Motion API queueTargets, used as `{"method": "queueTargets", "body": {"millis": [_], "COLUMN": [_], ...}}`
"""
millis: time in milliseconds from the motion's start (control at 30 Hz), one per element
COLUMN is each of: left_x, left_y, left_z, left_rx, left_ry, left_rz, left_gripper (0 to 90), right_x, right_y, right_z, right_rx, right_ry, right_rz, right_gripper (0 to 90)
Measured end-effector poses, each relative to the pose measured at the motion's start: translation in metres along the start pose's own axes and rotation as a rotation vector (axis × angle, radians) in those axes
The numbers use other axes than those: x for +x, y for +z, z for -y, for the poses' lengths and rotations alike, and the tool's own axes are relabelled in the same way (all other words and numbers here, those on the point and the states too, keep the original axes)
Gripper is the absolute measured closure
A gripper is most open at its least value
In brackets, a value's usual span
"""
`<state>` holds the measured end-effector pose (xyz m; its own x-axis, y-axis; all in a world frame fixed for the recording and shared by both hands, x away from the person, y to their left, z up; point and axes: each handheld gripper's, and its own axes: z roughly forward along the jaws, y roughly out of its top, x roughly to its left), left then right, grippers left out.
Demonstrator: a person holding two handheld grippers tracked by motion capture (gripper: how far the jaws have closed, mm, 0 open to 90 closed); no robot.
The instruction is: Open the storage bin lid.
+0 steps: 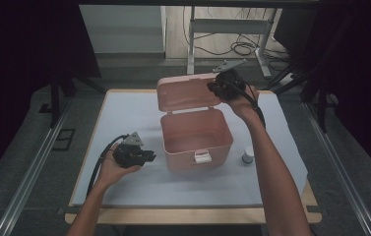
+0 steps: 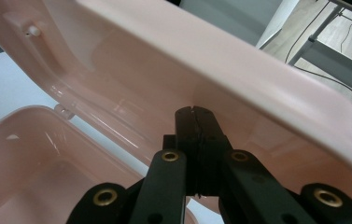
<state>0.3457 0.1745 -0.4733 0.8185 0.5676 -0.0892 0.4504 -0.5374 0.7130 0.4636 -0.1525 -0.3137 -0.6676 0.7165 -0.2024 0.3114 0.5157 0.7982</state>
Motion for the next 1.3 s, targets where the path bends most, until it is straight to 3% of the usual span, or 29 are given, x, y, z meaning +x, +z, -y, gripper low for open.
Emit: {"method": "queueTargets", "body": {"millis": [400,1300], "left_x": [-0.001,-0.003], "left_y": [0.003,0.006], "left_z": [0.002,0.003], "left_rx": [0.011,0.016], "left_ry": [0.008,0.004], "left_rz": [0.0,0.008], "left_gripper": [77.1,77.1], "right_x": [0.0,-0.005], "right_y": [0.008,0.012], "right_z": [0.012,0.011], "right_rx": [0.012,0.006], "right_ry": [0.012,0.032], "right_rz": [-0.003,0.009], "right_gripper": [89.6,89.5]}}
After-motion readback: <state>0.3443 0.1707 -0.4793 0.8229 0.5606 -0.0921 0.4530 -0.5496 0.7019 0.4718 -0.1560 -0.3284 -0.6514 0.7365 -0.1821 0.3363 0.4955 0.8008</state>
